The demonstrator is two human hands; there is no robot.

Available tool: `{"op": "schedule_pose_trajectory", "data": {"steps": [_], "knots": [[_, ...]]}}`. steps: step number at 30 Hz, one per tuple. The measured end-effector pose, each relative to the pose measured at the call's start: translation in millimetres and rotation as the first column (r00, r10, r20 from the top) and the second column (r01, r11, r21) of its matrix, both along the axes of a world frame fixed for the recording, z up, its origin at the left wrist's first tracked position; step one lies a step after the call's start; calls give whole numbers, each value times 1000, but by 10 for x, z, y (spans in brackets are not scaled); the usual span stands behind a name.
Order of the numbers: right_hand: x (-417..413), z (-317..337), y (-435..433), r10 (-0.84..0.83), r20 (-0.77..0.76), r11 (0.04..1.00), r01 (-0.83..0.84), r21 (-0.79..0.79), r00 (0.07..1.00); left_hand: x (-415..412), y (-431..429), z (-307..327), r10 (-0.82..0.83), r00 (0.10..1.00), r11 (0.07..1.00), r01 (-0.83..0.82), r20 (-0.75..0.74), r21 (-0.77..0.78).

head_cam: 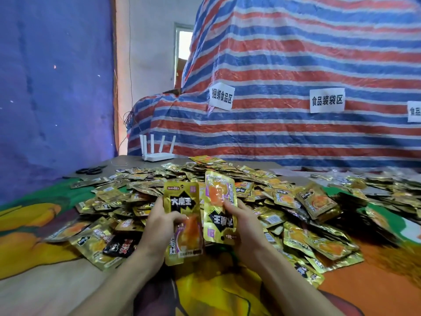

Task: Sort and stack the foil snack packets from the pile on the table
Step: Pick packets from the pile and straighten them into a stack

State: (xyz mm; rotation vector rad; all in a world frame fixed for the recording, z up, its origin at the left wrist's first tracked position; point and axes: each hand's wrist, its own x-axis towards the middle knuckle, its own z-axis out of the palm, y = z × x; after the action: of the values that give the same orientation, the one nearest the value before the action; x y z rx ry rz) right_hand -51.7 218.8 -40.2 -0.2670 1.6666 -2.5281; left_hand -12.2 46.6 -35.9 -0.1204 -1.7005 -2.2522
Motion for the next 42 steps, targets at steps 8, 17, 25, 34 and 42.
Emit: {"op": "schedule_pose_trajectory", "data": {"steps": [8, 17, 25, 34, 42], "knots": [[47, -15, 2, -327, -156, 945, 328, -20, 932, 4, -206, 53, -278, 953, 916, 301, -120, 267], [263, -76, -164, -51, -353, 967, 134, 215, 934, 12, 104, -88, -104, 980, 994, 110, -172, 23], [270, -192, -215, 29, -410, 934, 121, 335, 911, 56, 192, -222, -113, 994, 890, 98, -8, -446], [247, -90, -81, 36, -483, 951, 118, 285, 875, 155, 193, -180, -159, 979, 893, 88, -126, -441], [415, -22, -66, 29, -430, 863, 195, 466, 902, 160, 206, -196, -277, 958, 915, 240, -72, -324]]}}
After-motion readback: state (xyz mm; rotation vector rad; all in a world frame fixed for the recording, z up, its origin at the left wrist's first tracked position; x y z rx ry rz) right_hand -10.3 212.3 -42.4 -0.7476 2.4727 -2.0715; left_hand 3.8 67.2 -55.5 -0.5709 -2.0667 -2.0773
